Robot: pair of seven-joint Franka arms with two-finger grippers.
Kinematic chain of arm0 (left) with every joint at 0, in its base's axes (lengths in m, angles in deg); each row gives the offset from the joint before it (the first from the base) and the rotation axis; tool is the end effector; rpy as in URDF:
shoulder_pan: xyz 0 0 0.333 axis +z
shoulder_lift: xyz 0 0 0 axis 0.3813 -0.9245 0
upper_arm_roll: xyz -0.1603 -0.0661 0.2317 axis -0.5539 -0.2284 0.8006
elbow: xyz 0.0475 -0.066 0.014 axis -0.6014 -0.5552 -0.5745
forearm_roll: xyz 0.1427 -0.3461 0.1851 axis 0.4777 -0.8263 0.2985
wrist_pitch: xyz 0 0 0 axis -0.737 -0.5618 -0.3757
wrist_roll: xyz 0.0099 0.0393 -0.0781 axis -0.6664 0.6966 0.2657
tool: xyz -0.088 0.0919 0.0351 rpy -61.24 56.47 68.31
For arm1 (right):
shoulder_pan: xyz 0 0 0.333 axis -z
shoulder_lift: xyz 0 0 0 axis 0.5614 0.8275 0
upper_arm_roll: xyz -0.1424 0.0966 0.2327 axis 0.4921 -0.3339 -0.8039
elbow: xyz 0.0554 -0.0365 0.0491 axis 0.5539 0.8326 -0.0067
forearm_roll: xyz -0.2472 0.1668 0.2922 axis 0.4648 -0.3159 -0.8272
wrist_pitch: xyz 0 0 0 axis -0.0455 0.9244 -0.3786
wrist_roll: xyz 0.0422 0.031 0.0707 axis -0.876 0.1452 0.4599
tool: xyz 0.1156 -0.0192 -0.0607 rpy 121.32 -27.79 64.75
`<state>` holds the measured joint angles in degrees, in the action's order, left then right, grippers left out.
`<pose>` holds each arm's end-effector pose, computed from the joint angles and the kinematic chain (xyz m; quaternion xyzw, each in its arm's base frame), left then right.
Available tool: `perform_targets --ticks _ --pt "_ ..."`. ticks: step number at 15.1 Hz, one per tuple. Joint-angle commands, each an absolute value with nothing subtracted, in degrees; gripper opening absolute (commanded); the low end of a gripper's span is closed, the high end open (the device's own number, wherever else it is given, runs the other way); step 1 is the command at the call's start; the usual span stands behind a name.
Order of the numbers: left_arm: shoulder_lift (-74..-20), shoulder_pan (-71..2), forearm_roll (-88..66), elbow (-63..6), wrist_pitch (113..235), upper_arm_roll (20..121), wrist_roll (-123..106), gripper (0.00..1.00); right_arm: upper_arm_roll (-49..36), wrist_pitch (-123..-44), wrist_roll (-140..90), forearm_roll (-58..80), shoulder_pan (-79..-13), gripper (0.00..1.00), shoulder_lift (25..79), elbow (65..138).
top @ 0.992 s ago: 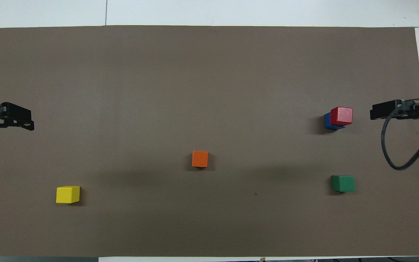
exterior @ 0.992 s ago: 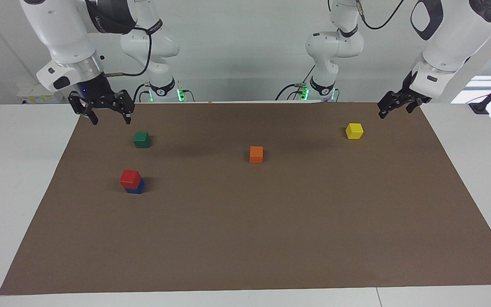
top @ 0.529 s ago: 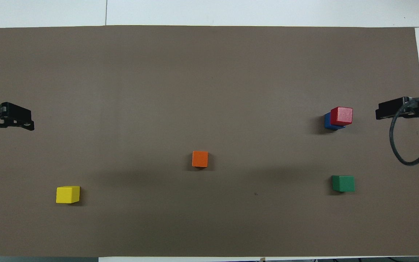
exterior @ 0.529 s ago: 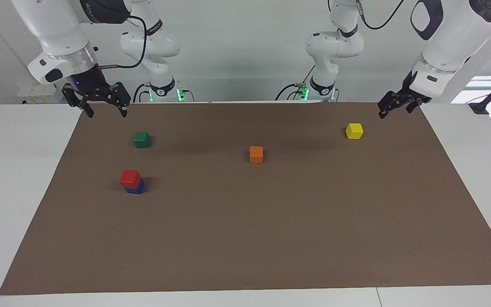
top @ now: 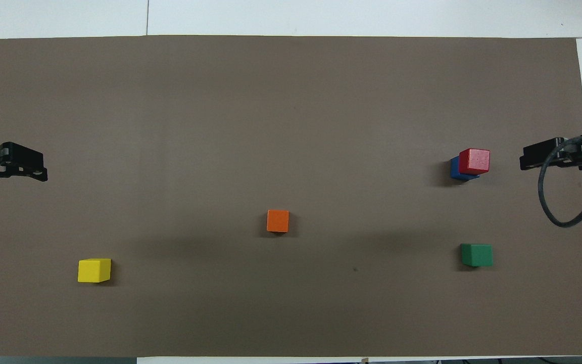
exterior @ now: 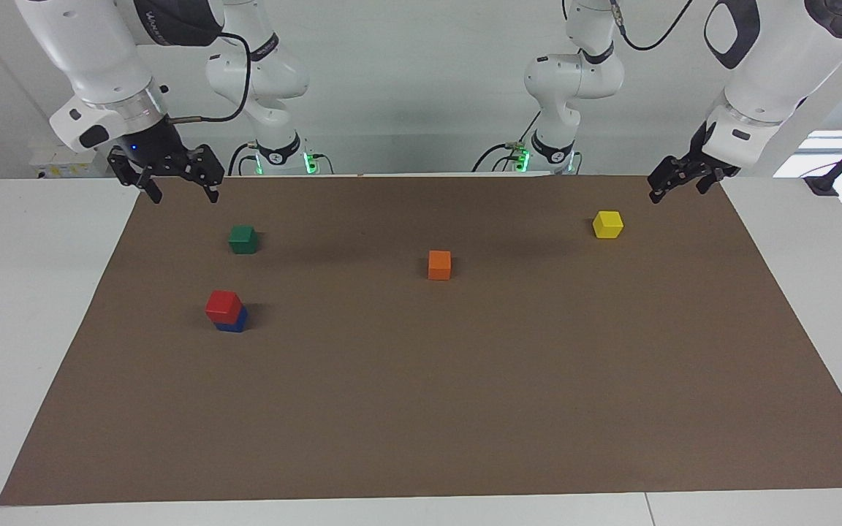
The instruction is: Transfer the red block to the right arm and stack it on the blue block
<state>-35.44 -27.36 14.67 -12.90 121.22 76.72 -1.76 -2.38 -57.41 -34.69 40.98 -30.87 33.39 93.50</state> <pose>0.5603 -0.0146 0.5505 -0.9964 -0.0632 0.0547 0.0119 0.5634 -0.0005 0.5550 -0.9997 0.0164 0.0153 0.0044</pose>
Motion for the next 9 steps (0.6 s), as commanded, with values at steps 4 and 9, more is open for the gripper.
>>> perform_targets --ticks 4,9 --pt "-34.0 -27.4 15.8 -14.6 122.1 76.8 -1.7 1.00 -2.6 -57.3 -33.8 41.8 -29.6 0.98 32.9 95.2" --pt "-34.0 -27.4 15.8 -14.6 122.0 76.8 -1.7 1.00 -2.7 -57.9 -33.0 44.3 -29.6 0.97 32.8 95.7"
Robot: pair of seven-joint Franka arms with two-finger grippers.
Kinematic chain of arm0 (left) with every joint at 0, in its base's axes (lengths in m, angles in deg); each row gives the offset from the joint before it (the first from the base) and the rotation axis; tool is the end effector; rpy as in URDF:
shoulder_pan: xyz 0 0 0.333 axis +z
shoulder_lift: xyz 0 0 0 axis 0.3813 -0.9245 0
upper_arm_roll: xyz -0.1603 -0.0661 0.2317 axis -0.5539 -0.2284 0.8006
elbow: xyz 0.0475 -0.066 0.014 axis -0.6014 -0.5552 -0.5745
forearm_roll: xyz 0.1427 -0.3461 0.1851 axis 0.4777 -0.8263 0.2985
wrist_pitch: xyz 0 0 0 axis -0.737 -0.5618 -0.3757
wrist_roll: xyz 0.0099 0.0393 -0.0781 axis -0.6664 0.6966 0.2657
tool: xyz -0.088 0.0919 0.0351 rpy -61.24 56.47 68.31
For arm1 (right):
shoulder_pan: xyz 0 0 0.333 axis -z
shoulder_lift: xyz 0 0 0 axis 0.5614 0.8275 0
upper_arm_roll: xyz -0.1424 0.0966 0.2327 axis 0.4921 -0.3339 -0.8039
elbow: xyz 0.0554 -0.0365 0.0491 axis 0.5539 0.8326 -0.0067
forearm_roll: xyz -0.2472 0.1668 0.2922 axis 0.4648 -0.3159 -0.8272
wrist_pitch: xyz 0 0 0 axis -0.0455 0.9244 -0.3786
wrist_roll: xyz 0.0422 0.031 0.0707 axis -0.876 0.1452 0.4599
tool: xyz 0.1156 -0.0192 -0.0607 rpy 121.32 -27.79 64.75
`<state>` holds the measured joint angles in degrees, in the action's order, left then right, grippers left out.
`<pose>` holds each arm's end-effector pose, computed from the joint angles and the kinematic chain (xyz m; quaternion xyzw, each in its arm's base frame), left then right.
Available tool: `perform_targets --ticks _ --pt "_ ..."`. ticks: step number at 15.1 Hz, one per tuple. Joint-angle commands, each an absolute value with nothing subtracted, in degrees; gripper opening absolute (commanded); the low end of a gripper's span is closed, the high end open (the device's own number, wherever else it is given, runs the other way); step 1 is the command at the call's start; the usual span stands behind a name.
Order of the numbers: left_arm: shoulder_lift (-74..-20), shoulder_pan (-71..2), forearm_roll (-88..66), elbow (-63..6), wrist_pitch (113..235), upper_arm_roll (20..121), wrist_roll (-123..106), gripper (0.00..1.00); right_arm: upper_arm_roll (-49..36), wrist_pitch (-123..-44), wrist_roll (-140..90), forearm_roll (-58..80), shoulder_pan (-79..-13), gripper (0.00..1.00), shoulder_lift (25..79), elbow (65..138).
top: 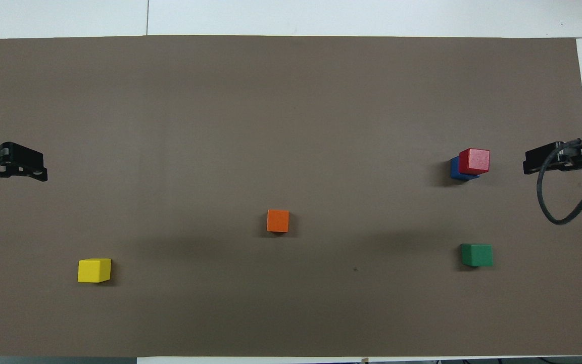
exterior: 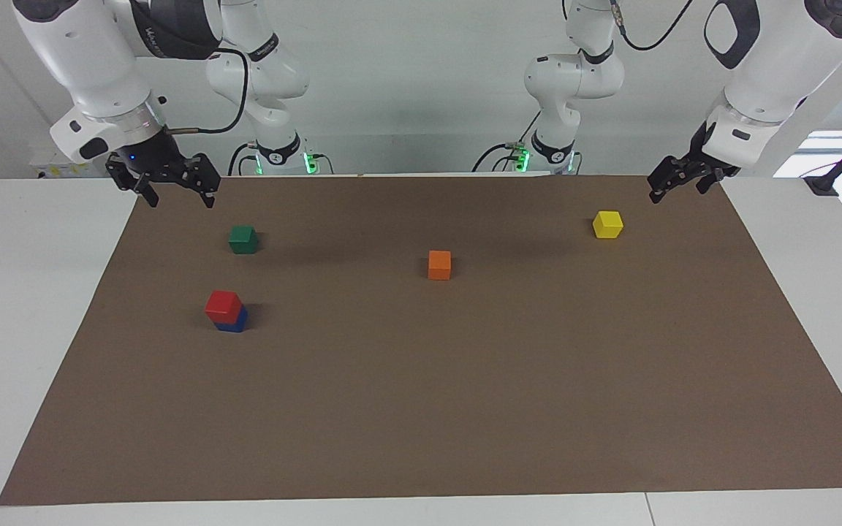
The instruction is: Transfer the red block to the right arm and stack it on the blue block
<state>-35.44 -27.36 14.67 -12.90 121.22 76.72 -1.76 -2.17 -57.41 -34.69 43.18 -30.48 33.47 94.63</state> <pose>0.5603 -0.0146 0.5505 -0.9964 -0.0632 0.0547 0.0119 0.5621 -0.0114 0.5445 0.9993 -0.0209 -0.0257 0.0146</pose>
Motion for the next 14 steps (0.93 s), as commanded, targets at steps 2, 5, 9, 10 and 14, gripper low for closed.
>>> perform_targets --ticks 2,5,9,10,14 --pt "-34.0 -27.4 15.8 -14.6 122.0 76.8 -1.7 1.00 -2.7 -58.2 -32.5 44.5 -29.6 0.97 32.8 95.7" --pt "-34.0 -27.4 15.8 -14.6 122.1 76.8 -1.7 1.00 -2.8 -58.1 -32.6 44.5 -29.6 1.00 32.8 95.6" --pt "-34.0 -27.4 15.8 -14.6 122.0 76.8 -1.7 1.00 -2.8 -58.3 -32.4 44.4 -29.5 1.00 32.8 95.5" --pt "-34.0 -27.4 15.8 -14.6 122.0 76.8 -1.7 1.00 -2.8 -58.3 -32.4 44.4 -29.4 1.00 32.9 95.4" --pt "-34.0 -27.4 15.8 -14.6 122.0 76.8 -1.7 1.00 -2.7 -58.3 -32.5 44.4 -29.6 1.00 32.8 95.5"
